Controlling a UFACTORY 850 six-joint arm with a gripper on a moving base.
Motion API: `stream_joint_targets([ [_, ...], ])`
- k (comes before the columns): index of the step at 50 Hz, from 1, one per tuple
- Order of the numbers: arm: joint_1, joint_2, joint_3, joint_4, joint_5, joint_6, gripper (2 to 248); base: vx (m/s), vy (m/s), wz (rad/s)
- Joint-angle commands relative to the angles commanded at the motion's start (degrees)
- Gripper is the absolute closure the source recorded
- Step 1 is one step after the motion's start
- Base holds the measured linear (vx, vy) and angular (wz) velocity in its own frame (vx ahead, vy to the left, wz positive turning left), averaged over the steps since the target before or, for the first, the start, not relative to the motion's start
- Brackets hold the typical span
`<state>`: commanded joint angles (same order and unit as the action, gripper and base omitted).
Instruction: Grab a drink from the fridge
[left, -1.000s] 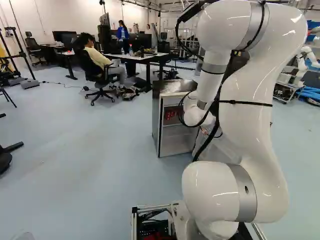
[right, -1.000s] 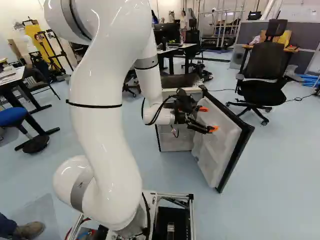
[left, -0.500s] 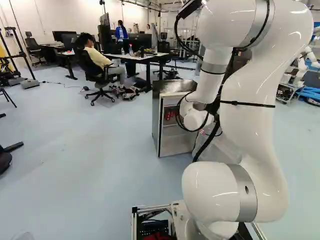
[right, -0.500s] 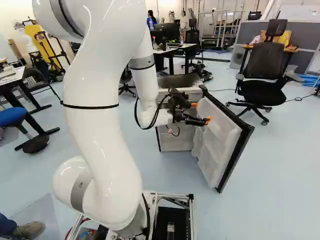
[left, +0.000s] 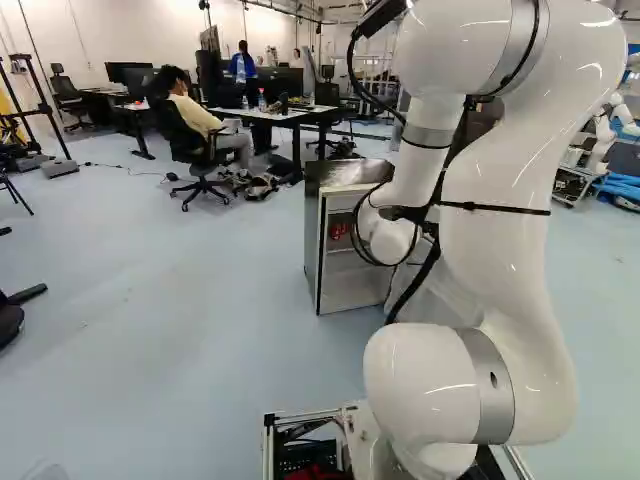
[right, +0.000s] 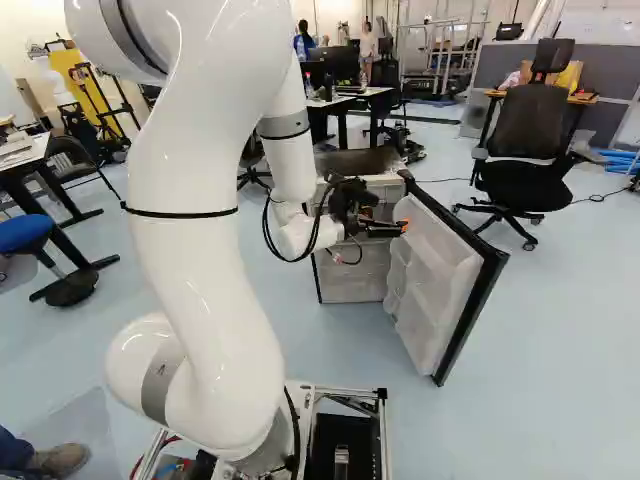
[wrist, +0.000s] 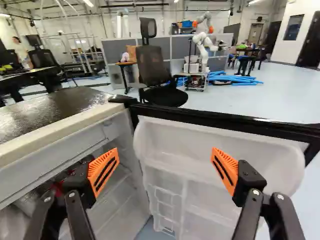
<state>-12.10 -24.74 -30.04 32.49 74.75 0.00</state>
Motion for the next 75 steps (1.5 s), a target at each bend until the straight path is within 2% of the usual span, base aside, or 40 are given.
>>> stream_joint_targets([
  [27,-1.2,-2.2,-2.3,-16.3,-6.2,0.0,3,0.000,0.000,0.000],
  [62,-3.7,-12.9,-11.3,-37.4,-14.9,0.0,3,0.000,0.000,0.000],
  [75,-4.4,-17.1,-15.3,-44.6,-16.5,0.0,3,0.000,0.000,0.000],
])
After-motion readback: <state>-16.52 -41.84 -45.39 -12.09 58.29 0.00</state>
